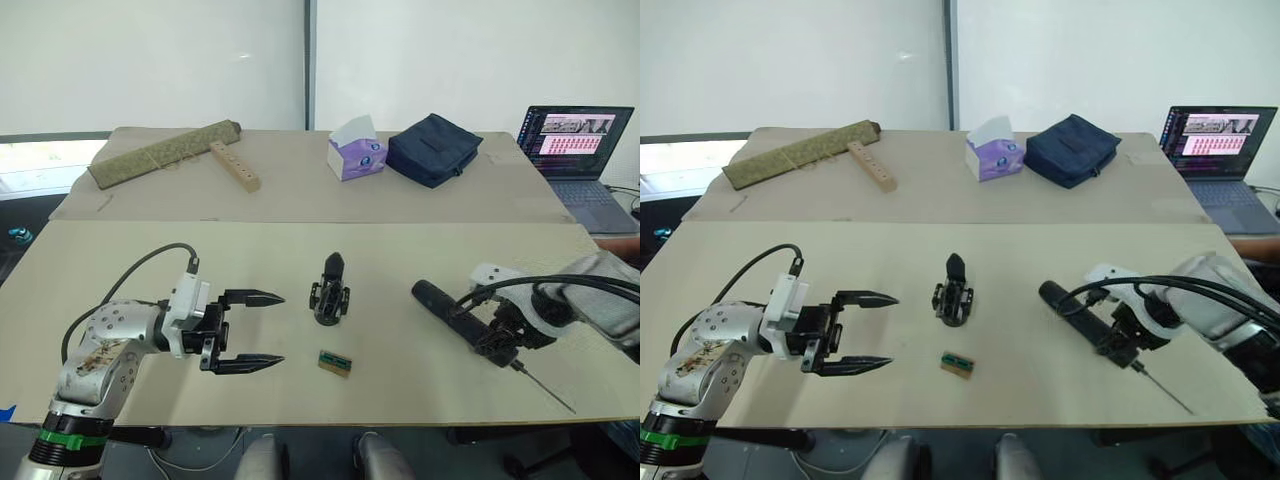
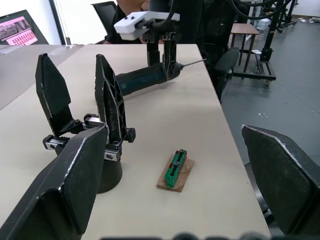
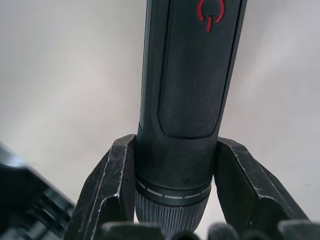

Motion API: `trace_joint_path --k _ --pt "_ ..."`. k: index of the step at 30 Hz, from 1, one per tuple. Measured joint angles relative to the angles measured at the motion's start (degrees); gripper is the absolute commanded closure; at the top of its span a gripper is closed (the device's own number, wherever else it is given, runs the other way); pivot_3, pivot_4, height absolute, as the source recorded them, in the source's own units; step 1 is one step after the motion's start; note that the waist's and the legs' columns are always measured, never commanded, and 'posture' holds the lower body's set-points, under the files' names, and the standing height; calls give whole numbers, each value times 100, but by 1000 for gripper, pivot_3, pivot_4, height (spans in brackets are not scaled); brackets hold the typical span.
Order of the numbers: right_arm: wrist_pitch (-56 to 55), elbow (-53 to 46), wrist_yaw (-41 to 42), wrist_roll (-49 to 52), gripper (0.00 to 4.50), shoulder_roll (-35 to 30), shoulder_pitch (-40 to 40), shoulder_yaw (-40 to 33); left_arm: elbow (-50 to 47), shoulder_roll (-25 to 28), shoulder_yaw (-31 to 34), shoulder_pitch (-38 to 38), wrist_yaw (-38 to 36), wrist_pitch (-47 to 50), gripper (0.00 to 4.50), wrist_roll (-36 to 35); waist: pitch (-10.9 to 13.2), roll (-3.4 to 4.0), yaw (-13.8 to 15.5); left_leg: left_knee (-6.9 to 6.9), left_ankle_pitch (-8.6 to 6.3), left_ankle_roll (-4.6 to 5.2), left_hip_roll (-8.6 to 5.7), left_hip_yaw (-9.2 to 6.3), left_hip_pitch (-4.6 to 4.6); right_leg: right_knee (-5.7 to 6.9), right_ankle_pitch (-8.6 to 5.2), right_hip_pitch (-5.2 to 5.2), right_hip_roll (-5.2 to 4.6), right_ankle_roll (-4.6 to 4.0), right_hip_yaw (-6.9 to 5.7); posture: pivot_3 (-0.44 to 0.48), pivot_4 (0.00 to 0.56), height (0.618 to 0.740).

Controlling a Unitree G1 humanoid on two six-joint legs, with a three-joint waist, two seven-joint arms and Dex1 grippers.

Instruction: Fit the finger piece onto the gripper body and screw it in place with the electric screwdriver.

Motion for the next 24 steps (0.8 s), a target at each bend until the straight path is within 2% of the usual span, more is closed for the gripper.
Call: trace_joint_path --k 3,5,8,9,10,12,14,17,19,24 --pt "-127 -81 166 758 2676 115 506 -1845 177 14 26 -101 -122 -109 0 15 0 0 9 -5 0 0 2 -7 7 0 -2 8 8 -2 -4 0 150 740" --pt "-192 -292 176 1364 2676 738 912 -3444 351 15 8 -185 -218 -196 0 62 0 -3 25 -8 0 0 3 -19 8 -4 -4 18 18 -1 -9 0 150 740" --pt "-163 -916 40 1981 2676 1239 1496 -4741 603 32 -9 -206 -369 -356 0 179 0 -3 56 -8 0 0 1 -26 4 -4 -4 22 17 1 -13 0 150 740" --pt "-163 -1151 -104 2182 2676 1536 1678 -5065 687 49 -16 -200 -428 -402 0 235 -2 -13 65 -8 0 0 2 -27 6 -4 -4 22 17 1 -14 0 150 740" --pt "-252 -1584 -304 2496 2676 2104 1876 -5427 837 60 -34 -188 -487 -500 0 356 -4 -17 74 -6 0 0 2 -28 5 -1 -4 23 18 1 -15 0 150 740" --pt "-558 -2357 -566 2871 2676 2734 2213 -5491 1022 62 -137 -181 -554 -669 0 530 -1 -5 53 -4 0 0 0 -24 4 3 -4 20 16 4 -6 0 150 740" --pt "-1174 -3014 -754 2838 2676 3190 2522 -5356 1161 48 -220 -175 -583 -845 0 685 0 -4 36 0 0 0 1 -24 7 4 -4 23 15 5 -8 0 150 740" --pt "-2142 -3457 -835 2723 2676 3691 2674 -4921 1360 18 -307 -182 -506 -974 0 922 -4 -11 10 3 0 0 0 -22 14 2 -3 30 12 7 -8 0 150 740" --pt "-2756 -3534 -1039 2564 2676 4226 2675 -4468 1465 -38 -446 -197 -402 -1029 0 1124 -7 -16 2 3 0 0 0 -23 14 5 -4 28 13 6 -7 0 150 740" --pt "-4282 -3118 -652 1822 2676 4567 2780 -3288 1531 -351 -854 -224 -170 -1178 0 1545 -6 -18 36 4 0 0 -4 -22 10 7 -5 29 11 6 -9 0 150 740"
